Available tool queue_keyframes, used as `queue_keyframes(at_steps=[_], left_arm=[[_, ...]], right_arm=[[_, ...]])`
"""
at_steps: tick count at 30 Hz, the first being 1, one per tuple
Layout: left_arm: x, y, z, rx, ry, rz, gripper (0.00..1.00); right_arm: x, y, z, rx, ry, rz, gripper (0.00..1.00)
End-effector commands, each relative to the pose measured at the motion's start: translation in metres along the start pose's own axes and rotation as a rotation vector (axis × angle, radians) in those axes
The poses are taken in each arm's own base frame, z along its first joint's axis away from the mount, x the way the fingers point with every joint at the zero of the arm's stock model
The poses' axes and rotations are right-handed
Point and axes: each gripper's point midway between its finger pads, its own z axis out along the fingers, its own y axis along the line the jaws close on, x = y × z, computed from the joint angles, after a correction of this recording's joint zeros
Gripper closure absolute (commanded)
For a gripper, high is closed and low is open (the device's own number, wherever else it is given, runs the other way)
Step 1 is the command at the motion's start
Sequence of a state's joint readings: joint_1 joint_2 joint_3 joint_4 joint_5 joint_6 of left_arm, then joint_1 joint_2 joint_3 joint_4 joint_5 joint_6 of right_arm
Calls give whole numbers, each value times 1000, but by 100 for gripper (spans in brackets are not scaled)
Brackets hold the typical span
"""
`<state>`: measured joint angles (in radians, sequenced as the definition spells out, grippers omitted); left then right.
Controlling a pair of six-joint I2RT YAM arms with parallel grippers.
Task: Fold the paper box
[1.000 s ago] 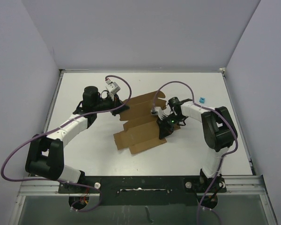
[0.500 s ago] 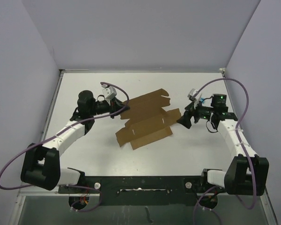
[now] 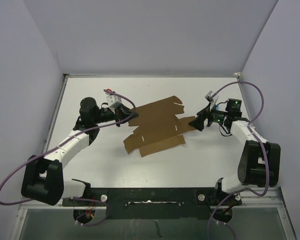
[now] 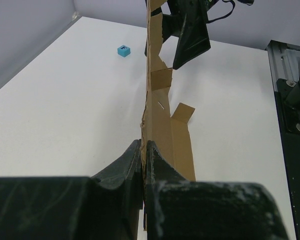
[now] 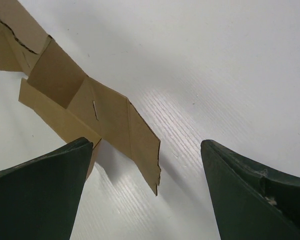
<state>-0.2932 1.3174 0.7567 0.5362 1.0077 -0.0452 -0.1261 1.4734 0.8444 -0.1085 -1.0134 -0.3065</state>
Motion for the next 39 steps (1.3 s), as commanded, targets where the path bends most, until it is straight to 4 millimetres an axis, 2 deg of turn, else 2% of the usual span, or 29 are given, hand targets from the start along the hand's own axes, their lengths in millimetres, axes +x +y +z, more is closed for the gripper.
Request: queue_keyframes(at_steps=[1,3,5,7,9,11,14,16,21,24,26,29,32,37,39], left_arm=[[-34,-3,-4,8,-73,73,100],[-33,6,-6,-34,-71,19,100],[-41,21,-9,-91,-88,-52,100],[-50,36,-15,-136,-129,-144,100],[-55,50,-20,-164,-185,-255,100],[-63,62,-26,-184,-250,-359,100],[-76,81,-50,-256,-376,-539,100],[-79,83,-60,-304,-431,-609,100],[-109,72,-72,-382,-549,-676,100],[-133,57,-68,-386,-617,-682,100],[-149,45,-61,-369,-650,-682,100],[-171,24,-49,-336,-693,-690,100],[-201,6,-43,-295,-760,-696,100],[-242,-25,-20,-204,-805,-686,100],[-255,-35,-9,-172,-799,-669,100]], right_arm=[[-29,16,-6,-99,-74,-119,9],[-46,38,-17,-156,-119,-210,11],[-58,51,-28,-162,-161,-268,10],[-62,54,-32,-131,-189,-251,10],[-58,51,-30,-107,-204,-131,16],[-53,42,-25,-85,-210,-30,30],[-41,20,-16,-7,-198,116,59],[-32,10,-10,24,-196,203,75],[-10,-5,8,61,-183,333,96],[-6,-6,19,28,-184,379,97],[-11,-3,25,-8,-203,390,95],[-24,5,28,-43,-246,388,91],[-49,14,27,-84,-312,361,88],[-96,15,14,-72,-432,382,88],[-112,23,8,-104,-468,373,87]])
